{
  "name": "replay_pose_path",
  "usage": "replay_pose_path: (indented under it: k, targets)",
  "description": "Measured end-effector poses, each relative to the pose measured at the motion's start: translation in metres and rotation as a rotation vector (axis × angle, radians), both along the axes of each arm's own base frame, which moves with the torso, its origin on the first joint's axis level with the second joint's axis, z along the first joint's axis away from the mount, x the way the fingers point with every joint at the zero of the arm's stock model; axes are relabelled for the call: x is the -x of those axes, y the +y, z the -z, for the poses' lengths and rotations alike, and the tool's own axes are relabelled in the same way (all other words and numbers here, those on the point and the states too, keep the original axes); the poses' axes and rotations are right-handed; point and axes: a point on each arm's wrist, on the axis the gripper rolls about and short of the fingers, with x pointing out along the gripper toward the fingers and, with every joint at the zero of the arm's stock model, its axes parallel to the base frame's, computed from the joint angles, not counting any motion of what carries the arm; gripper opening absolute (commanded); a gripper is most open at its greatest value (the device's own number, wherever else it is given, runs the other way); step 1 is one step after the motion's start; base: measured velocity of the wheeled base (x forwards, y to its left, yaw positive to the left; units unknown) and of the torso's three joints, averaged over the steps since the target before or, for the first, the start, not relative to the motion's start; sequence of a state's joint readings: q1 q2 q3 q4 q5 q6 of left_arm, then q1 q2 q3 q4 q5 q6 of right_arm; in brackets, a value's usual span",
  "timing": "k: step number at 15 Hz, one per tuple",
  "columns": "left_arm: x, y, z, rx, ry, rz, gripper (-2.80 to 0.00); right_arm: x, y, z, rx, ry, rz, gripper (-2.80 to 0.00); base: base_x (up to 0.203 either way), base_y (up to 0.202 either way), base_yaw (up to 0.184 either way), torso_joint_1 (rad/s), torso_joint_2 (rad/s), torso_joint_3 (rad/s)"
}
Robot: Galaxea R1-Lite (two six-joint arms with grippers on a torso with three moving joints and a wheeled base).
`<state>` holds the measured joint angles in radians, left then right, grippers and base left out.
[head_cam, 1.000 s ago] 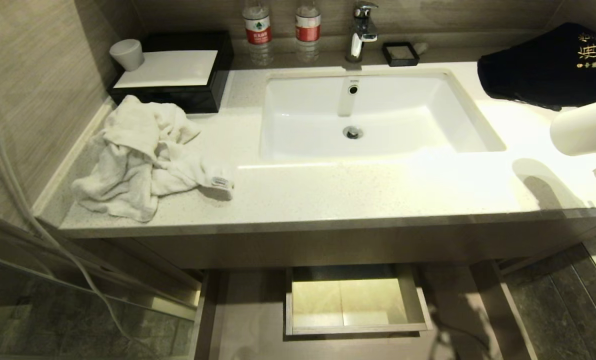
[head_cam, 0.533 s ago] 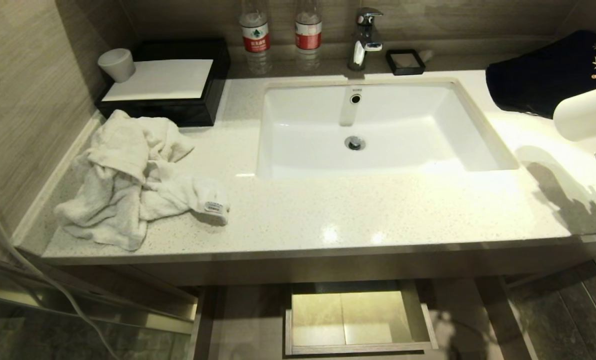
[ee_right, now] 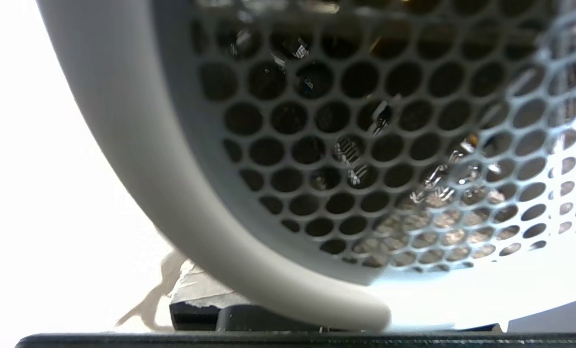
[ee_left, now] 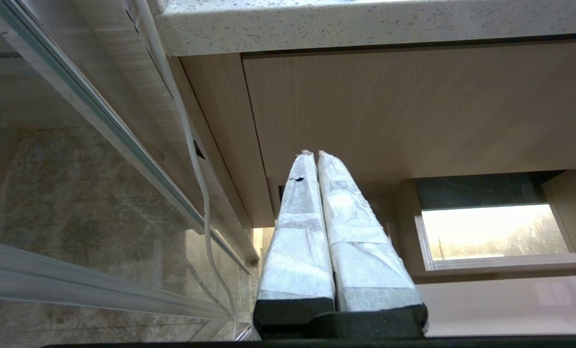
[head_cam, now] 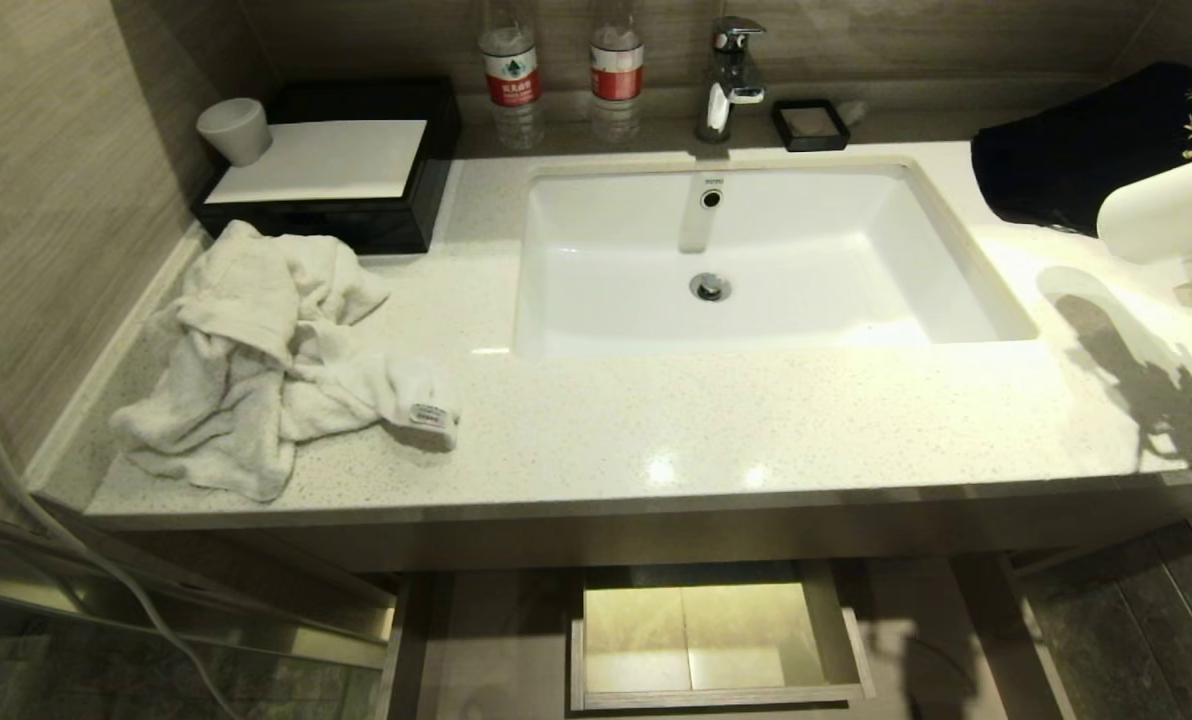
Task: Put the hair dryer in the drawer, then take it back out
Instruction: Place it on the countertop
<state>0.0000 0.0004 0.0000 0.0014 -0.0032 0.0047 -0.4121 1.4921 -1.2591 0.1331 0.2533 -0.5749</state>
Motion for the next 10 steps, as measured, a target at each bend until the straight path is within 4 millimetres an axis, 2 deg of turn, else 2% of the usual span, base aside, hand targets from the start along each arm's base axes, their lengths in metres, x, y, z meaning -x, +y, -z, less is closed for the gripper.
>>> replay_pose_path:
  k: [8, 9, 10]
  targets:
    - [0.000, 0.000, 0.000, 0.000, 0.000, 0.000, -2.80, -0.044, -0.020, 0.011, 0.093, -0.014, -0.038, -2.80, 0.000, 0.000, 0.000, 0.000, 0.00, 0.000]
    - [0.000, 0.000, 0.000, 0.000, 0.000, 0.000, -2.80, -0.050, -0.022, 0.014, 0.102, -0.005, -0.054, 0.00, 0.000, 0.000, 0.000, 0.000, 0.00, 0.000]
    - [0.000, 0.000, 0.000, 0.000, 0.000, 0.000, -2.80, -0.054, -0.024, 0.017, 0.106, -0.002, -0.076, 0.00, 0.000, 0.000, 0.000, 0.000, 0.00, 0.000]
